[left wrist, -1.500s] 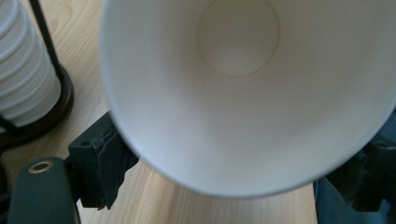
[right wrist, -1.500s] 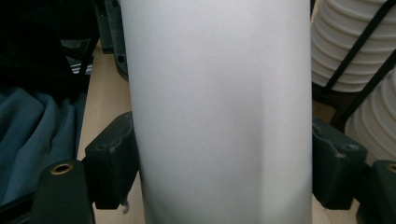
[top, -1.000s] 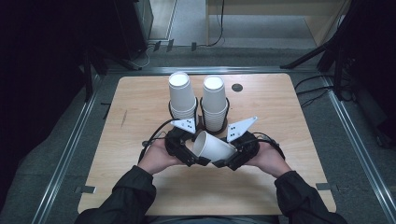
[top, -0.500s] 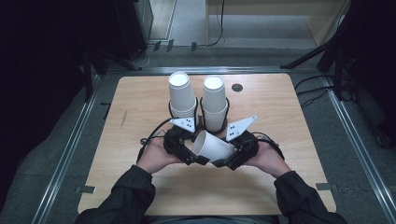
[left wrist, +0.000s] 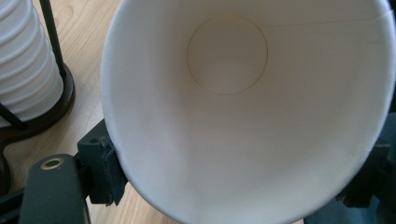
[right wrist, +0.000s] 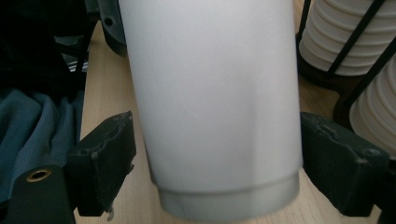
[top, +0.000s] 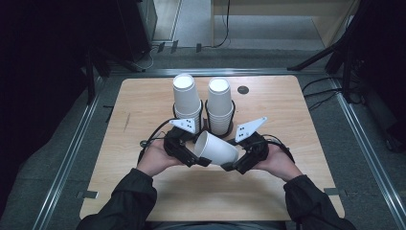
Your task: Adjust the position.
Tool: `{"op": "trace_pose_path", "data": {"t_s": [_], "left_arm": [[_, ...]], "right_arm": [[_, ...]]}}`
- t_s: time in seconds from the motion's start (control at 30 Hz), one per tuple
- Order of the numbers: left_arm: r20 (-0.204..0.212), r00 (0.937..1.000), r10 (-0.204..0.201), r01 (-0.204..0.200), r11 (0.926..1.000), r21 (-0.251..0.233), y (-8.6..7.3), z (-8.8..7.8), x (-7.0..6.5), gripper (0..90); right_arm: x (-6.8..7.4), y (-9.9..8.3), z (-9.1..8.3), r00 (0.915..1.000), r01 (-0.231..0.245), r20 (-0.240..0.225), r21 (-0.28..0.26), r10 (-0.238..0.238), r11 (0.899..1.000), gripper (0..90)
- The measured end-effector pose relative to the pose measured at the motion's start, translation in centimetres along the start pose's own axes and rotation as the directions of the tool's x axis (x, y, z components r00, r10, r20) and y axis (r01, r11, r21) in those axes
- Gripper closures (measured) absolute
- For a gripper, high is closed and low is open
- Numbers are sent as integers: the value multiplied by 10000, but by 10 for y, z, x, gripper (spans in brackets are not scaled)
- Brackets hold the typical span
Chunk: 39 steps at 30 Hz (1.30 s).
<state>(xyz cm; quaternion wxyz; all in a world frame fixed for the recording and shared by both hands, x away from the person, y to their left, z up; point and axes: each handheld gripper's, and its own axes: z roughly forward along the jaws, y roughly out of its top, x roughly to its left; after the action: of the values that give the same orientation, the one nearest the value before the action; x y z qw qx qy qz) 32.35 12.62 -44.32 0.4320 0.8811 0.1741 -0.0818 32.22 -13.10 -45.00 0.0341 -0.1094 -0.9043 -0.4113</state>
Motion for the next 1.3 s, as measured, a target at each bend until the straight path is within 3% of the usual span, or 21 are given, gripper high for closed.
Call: {"op": "trace_pose_path", "data": {"t_s": [0.2,0.37,0.53,0.6,0.73,0.8,0.9,1.0,1.1,1.2,1.23,1.27,1.3], "left_arm": [[-236,9994,258,-250,9992,324,-2,-5,2,165],[-228,9994,249,-235,9980,590,-3,-7,4,164],[-567,9969,551,-489,9933,1048,-4,-6,5,164],[-798,9934,824,-688,9846,1605,-5,-1,5,164],[-914,9911,967,-774,9778,1947,-6,4,5,163],[-959,9887,1154,-908,9690,2299,-6,7,5,163],[-1003,9877,1196,-912,9638,2506,-6,11,5,163],[-1122,9852,1300,-920,9512,2945,-4,18,4,163],[-1086,9852,1326,-951,9501,2972,-4,21,3,163],[-1027,9821,1581,-1153,9345,3367,-2,28,1,162],[-1027,9821,1581,-1153,9345,3367,-2,28,1,162],[-1040,9790,1755,-1277,9248,3583,-1,32,0,162],[-1045,9784,1782,-1293,9230,3625,-1,34,-1,162]], "right_arm": [[-1,-4,-6,9997,-64,242,106,61,9999,136],[-3,-6,-9,9994,-230,262,131,226,9996,136],[-3,-7,-7,9992,-194,357,359,181,9992,137],[-3,-8,-4,9990,-104,448,521,81,9986,137],[-3,-9,0,9988,-121,475,725,87,9973,139],[-2,-10,3,9984,-45,567,897,-6,9960,143],[-1,-10,5,9983,49,578,926,-103,9957,143],[0,-10,8,9983,135,555,969,-190,9952,144],[2,-11,11,9984,212,501,1086,-268,9939,148],[2,-11,16,9984,319,429,1166,-371,9927,148],[2,-11,16,9984,319,429,1166,-371,9927,148],[3,-12,20,9983,351,410,1288,-407,9910,148],[3,-12,21,9983,369,408,1306,-426,9907,148]]}}
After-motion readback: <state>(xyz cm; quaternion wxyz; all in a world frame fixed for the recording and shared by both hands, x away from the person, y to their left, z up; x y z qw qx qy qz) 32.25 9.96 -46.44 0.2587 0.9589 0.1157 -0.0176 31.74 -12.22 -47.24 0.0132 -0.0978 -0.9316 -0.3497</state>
